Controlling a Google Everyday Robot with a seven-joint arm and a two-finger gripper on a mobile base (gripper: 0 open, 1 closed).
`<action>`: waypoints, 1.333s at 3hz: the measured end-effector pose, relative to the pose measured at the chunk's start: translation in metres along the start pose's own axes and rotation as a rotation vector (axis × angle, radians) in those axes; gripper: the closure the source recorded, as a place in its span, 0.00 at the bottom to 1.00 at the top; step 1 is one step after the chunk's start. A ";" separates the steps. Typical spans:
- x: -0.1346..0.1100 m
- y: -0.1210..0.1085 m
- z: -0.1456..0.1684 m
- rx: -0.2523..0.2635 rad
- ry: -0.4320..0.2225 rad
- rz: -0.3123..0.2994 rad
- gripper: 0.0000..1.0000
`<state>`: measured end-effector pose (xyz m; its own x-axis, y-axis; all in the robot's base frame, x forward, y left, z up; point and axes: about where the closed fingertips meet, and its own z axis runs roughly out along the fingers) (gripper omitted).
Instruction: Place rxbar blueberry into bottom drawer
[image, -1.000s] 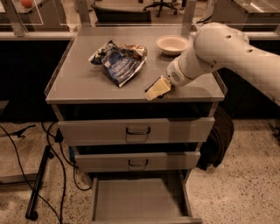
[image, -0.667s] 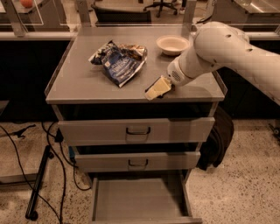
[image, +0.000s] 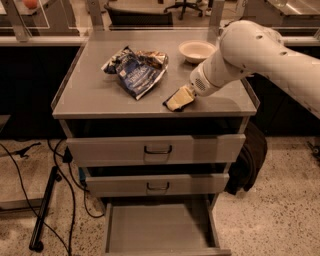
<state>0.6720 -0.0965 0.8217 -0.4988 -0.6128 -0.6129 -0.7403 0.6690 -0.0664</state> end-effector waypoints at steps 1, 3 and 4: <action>-0.001 0.000 -0.001 0.000 0.000 0.000 0.44; -0.002 0.000 -0.002 0.000 0.000 0.000 0.86; -0.002 0.000 -0.002 0.000 0.000 -0.001 1.00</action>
Offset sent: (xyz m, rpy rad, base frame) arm 0.0010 -0.0003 0.0126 0.0004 -0.0051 -0.0028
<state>0.6717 -0.0959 0.8242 -0.4984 -0.6132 -0.6129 -0.7407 0.6685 -0.0664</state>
